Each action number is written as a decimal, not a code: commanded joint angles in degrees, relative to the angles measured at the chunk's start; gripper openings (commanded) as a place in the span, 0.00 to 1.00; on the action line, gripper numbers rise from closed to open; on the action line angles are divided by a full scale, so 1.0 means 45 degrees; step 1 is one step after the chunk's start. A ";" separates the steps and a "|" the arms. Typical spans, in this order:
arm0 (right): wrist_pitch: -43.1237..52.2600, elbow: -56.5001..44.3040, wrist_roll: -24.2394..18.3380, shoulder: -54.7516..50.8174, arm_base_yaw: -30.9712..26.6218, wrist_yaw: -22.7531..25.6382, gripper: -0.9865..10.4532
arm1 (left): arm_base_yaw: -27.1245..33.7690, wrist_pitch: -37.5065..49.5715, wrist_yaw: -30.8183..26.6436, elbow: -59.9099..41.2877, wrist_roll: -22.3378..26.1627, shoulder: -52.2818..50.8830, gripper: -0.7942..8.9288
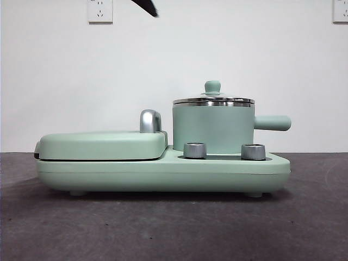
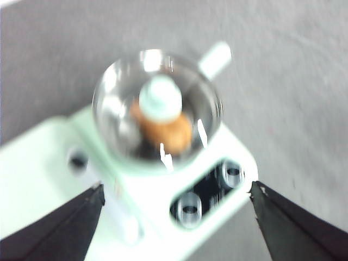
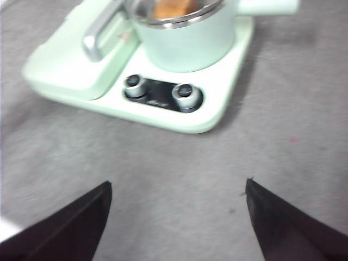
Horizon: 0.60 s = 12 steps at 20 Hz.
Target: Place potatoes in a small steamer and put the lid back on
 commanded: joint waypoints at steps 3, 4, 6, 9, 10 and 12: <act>0.0432 0.0005 -0.0748 0.0015 0.0087 -0.1287 0.43 | -0.0107 -0.0306 0.0029 -0.4124 0.0379 -0.3609 0.53; 0.0559 0.0005 -0.0772 0.0015 0.0092 -0.1554 0.43 | -0.0107 -0.0325 0.0034 -0.4945 0.0359 -0.4265 0.53; 0.0850 0.0005 -0.0767 0.0015 0.0092 -0.1982 0.43 | -0.0107 -0.0301 0.0044 -0.6475 0.0311 -0.5523 0.53; 0.1307 0.0005 -0.0758 0.0015 0.0087 -0.2807 0.43 | -0.0107 -0.0005 0.0044 -0.8825 -0.0117 -0.7640 0.53; 0.1443 0.0005 -0.0758 0.0015 0.0087 -0.3050 0.43 | -0.0107 0.0180 0.0044 -0.9505 -0.0267 -0.8349 0.53; 0.1593 0.0005 -0.0753 0.0015 0.0087 -0.3507 0.43 | -0.0107 0.0699 0.0044 -1.0754 -0.0651 -0.9826 0.53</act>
